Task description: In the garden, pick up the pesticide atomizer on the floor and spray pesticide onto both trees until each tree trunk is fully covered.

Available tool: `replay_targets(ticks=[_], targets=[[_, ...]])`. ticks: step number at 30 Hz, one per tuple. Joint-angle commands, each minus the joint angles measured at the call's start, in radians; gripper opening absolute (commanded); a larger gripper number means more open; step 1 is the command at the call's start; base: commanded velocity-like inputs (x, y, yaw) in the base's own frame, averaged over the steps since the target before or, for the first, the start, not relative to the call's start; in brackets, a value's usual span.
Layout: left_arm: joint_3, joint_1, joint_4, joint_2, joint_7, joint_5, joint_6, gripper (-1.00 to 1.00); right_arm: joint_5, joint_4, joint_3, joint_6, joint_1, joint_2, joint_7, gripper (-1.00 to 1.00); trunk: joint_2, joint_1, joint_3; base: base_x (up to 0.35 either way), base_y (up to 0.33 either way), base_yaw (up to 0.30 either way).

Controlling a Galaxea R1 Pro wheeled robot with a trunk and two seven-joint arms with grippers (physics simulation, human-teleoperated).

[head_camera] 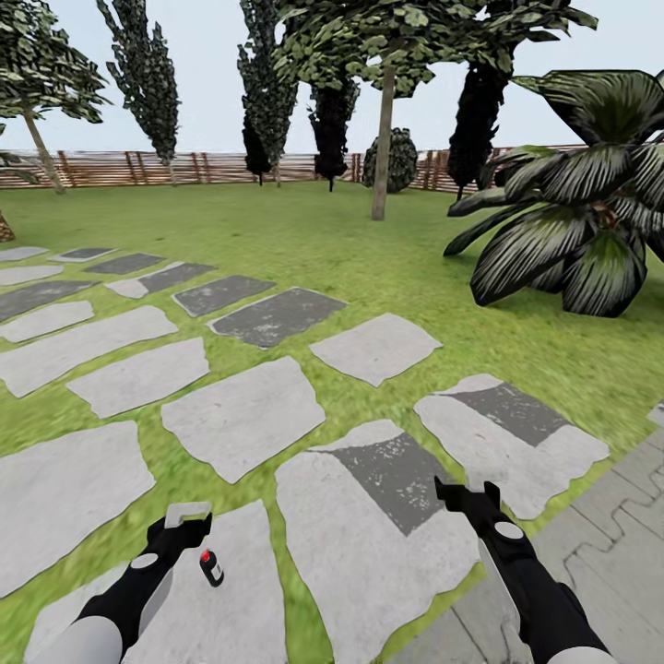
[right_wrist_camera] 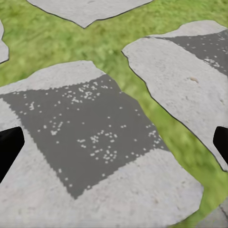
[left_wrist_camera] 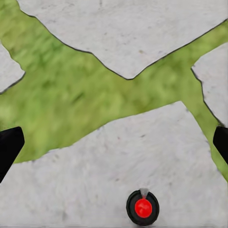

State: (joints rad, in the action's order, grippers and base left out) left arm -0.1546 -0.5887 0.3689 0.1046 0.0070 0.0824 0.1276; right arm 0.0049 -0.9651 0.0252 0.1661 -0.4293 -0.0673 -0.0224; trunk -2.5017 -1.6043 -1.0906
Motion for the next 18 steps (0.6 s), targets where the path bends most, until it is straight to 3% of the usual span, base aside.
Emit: replay_targets(ticks=[1,18], targets=[[-0.005,-0.001,-0.001,-0.001,0.001,0.008,0.004,1.0,0.0,-0.002,-0.001,0.006,0.0,0.0,-0.002,1.0,-0.001,0.0,-0.005,0.0,0.0,0.0],[-0.003,0.0,-0.002,-0.003,0.001,0.01,0.01,1.0,0.0,-0.006,0.001,0.006,0.0,0.0,-0.003,1.0,-0.005,-0.008,-0.093,0.0,0.0,0.0]])
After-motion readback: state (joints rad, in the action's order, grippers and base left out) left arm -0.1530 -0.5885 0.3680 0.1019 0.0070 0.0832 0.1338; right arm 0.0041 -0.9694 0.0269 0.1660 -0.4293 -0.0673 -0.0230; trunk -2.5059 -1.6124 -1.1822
